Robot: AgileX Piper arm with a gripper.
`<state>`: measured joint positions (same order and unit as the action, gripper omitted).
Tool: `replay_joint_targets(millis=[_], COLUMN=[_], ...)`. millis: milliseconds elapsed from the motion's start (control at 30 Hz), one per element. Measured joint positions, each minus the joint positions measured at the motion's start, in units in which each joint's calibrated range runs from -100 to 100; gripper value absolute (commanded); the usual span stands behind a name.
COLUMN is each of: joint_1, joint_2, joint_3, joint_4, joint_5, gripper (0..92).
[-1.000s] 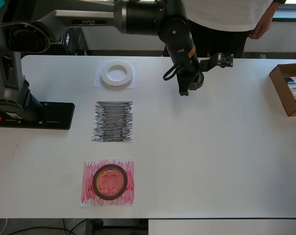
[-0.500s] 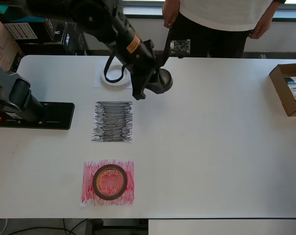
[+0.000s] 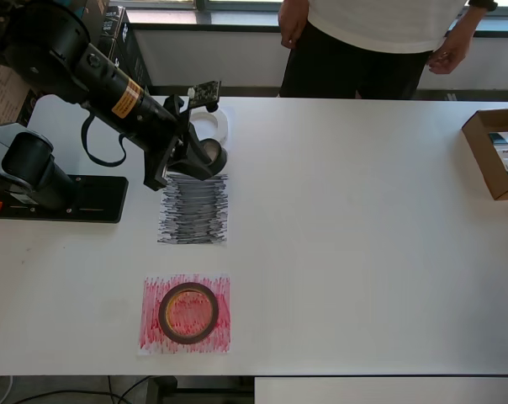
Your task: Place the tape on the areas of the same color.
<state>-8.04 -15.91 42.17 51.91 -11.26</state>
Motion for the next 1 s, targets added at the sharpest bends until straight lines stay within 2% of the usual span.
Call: replay_joint_targets(millis=[200,533,1000], joint_1=[0.0,0.1,0.8], joint_2=[-5.2,-4.6,-4.6], joint_3=[11.5,24.4,26.6], joint_4=[-7.9,-19.0,-19.3], joint_5=[-1.2,-0.3,-0.3], gripper=[0.0,0.0,0.0])
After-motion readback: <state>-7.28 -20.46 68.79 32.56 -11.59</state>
